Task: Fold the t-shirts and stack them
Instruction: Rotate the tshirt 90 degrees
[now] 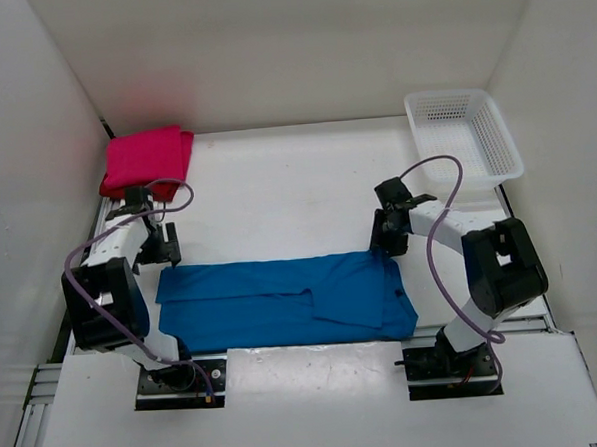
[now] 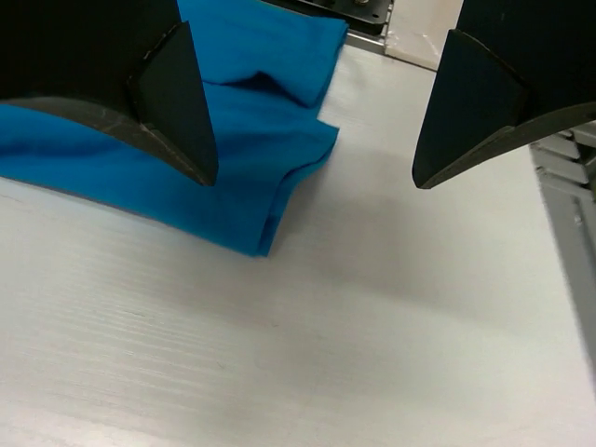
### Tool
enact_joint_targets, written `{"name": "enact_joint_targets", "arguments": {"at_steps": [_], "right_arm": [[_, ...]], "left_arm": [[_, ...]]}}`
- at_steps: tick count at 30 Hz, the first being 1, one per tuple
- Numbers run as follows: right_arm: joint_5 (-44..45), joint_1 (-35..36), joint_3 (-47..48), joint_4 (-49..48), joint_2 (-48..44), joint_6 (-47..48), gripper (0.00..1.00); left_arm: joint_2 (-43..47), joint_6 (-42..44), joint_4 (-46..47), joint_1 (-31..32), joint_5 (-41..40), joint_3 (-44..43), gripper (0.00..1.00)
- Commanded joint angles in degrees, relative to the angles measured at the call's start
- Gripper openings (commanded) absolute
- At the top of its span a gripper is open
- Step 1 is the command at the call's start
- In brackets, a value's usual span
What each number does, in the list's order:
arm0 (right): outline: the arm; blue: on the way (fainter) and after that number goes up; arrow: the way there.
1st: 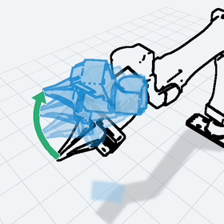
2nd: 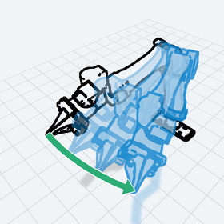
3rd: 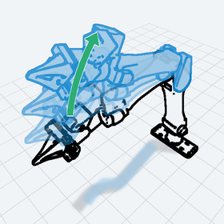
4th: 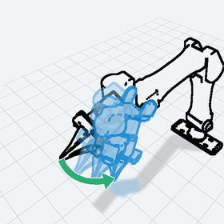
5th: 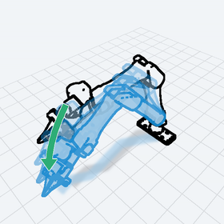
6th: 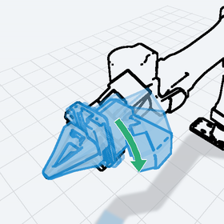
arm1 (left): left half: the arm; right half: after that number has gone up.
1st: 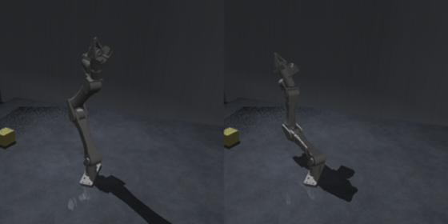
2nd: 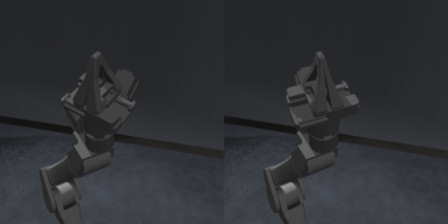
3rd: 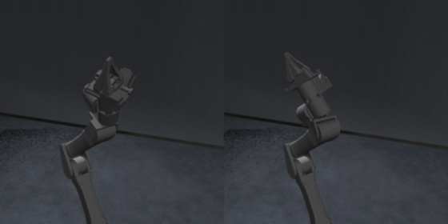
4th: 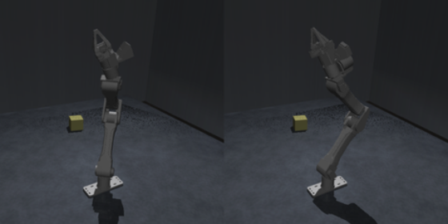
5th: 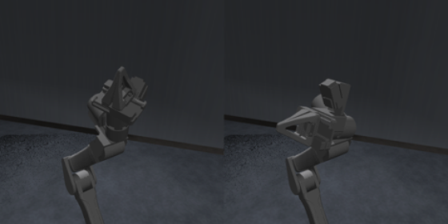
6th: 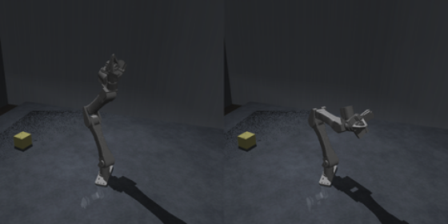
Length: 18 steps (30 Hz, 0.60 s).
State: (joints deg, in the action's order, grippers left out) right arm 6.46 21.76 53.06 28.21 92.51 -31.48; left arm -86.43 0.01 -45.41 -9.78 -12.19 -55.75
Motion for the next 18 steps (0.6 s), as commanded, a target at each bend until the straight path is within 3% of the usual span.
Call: {"name": "enact_joint_targets", "arguments": {"at_steps": [1,4,6,8,9,10,12,18], "right_arm": [[-1.71,-1.01,1.78,-1.31,2.49,0.55,0.46],[-3.02,-1.54,3.62,-0.62,5.56,1.07,0.33],[-3.03,-2.07,5.20,-0.08,6.98,1.78,0.19],[-3.03,-2.77,9.15,0.45,9.87,2.91,0.09],[-3.03,-2.77,11.26,1.40,11.28,2.92,0.06],[-3.03,-3.30,16.85,2.11,14.77,3.62,0.05],[-1.72,-3.83,24.33,5.53,19.18,4.33,0.03],[-1.62,-5.59,60.98,14.68,39.21,3.02,0.01]], "left_arm": [[-1.63,-0.01,1.90,-0.94,3.04,-0.33,0.96],[-3.12,-0.01,2.69,-0.94,5.77,0.98,0.96],[-4.44,-0.01,2.69,-0.94,6.38,0.99,0.68],[-7.25,-0.01,3.31,-0.94,5.78,0.99,0.52],[-8.39,-0.01,3.83,-1.72,5.77,0.47,0.30],[-10.75,-0.01,3.84,-2.60,4.99,-0.67,0.14],[-12.79,-0.01,3.84,-3.92,4.98,-2.25,0.10],[-14.82,-0.01,3.84,-7.18,4.98,-4.37,0.10]]}}
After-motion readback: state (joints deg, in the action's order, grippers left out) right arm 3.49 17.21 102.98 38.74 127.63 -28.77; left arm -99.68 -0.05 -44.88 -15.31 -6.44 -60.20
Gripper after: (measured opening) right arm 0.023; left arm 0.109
